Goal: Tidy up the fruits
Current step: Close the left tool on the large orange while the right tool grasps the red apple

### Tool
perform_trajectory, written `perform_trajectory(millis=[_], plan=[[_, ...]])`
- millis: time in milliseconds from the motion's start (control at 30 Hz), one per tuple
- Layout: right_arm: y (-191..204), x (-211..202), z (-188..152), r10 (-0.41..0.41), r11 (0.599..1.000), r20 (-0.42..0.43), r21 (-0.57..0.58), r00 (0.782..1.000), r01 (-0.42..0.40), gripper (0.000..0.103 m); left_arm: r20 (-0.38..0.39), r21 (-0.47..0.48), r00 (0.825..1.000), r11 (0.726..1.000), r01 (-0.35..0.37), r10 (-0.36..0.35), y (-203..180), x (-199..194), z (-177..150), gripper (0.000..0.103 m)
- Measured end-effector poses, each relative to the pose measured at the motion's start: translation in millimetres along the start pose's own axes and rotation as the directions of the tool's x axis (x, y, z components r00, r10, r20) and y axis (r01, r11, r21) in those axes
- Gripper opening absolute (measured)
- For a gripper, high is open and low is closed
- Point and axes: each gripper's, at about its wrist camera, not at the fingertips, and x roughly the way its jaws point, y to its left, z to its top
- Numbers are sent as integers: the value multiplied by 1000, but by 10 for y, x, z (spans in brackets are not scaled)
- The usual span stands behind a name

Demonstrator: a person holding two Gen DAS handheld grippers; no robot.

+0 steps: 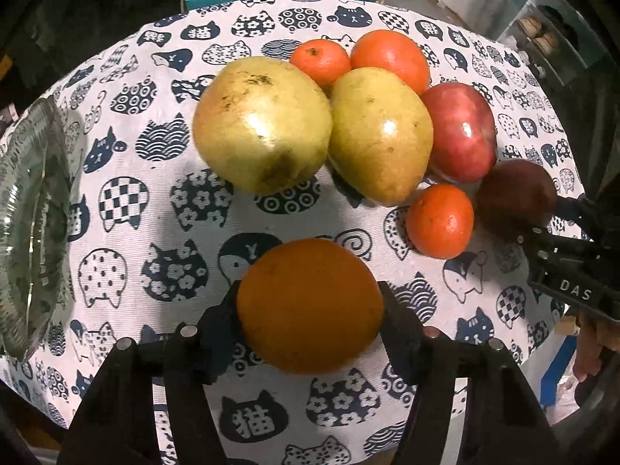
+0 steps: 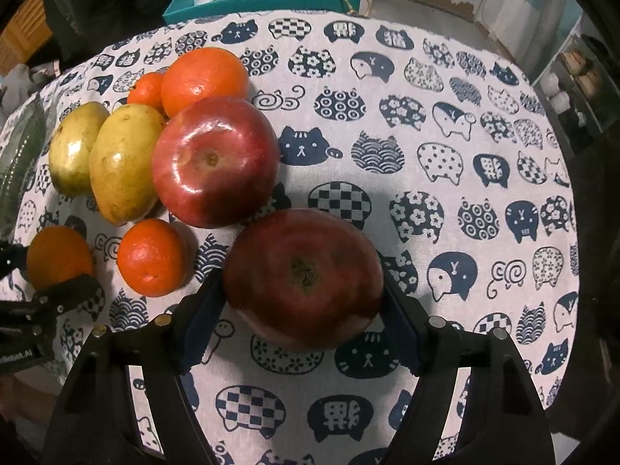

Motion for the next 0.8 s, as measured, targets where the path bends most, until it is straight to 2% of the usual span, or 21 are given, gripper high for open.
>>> perform_trajectory(millis=[167, 467, 600, 800], plan=[[80, -147, -28, -9, 1000, 28, 1, 1000, 9, 77, 23, -25, 1000, 1000, -19, 20, 139, -100, 9, 66], [26, -465, 42, -16, 999, 114, 39, 993, 11, 77, 122, -29, 991, 998, -48, 51, 279, -432, 140, 66], [74, -665, 91, -17, 999, 171, 45, 985, 9, 77, 185, -18, 980, 997, -75, 77, 313, -633, 40, 66], [225, -943, 206, -39, 999, 252, 31, 967, 32, 77, 257, -25, 961, 995, -101, 104, 463, -878, 64, 66]])
